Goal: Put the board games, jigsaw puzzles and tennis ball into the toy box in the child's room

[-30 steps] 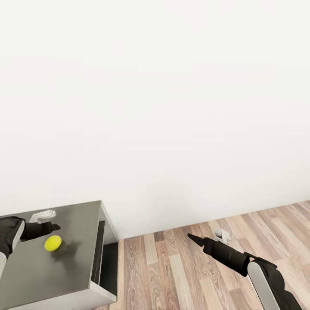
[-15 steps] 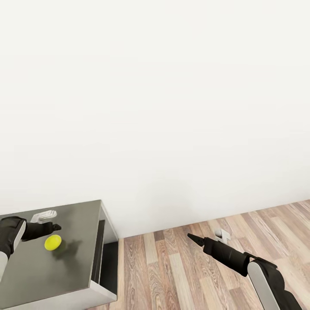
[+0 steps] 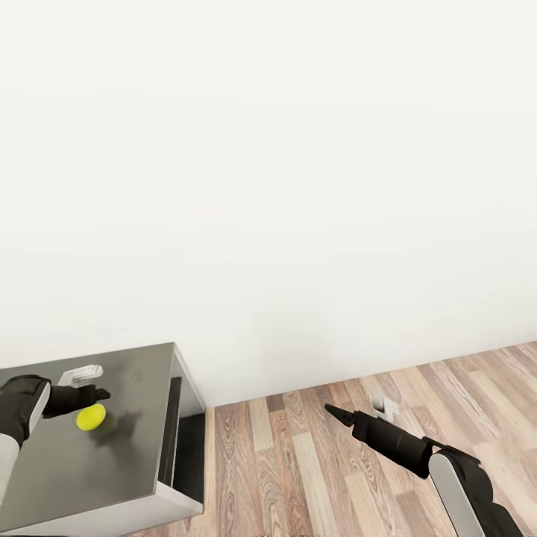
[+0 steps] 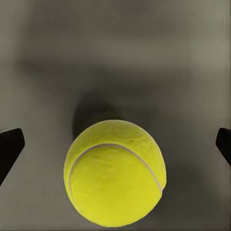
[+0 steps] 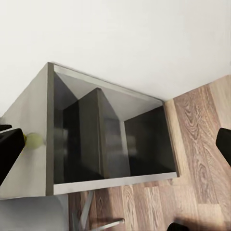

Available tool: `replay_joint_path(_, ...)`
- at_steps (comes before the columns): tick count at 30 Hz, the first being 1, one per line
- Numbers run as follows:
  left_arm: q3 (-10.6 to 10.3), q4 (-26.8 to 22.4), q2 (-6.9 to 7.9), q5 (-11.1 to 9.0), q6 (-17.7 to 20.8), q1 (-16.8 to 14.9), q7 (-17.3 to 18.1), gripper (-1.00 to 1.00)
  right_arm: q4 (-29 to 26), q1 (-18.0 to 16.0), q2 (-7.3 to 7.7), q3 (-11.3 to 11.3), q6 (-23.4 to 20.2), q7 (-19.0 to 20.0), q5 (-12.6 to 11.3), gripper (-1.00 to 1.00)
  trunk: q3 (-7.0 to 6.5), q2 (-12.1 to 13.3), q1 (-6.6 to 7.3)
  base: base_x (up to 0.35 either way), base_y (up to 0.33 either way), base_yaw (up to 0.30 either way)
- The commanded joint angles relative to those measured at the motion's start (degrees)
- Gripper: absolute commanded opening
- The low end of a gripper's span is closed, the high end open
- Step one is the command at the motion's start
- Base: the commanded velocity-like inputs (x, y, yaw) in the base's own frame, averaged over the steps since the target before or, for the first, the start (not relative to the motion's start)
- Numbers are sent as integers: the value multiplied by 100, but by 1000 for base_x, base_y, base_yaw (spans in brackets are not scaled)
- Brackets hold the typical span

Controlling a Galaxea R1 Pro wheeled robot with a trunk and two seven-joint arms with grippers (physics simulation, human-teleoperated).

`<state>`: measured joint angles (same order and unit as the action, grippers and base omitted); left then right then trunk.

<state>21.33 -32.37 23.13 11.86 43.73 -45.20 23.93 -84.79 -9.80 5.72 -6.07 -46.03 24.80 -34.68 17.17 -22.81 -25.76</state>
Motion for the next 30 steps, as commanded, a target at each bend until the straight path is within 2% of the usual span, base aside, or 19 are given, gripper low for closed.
replay_joint_path(1,31,-6,-11,61,21,-6,51,100,-3,-5,-1,-8,-35,21,0,100,20,-11,-3,0,0,0)
replay_joint_path(14,28,-6,-61,67,28,-6,51,100,-3,-5,0,-8,-38,23,2,100,135,-11,-3,-33,0,0)
replay_joint_path(30,23,-6,-72,71,30,-6,42,100,-3,-5,-1,-10,-30,33,6,100,153,-11,-3,-33,0,0)
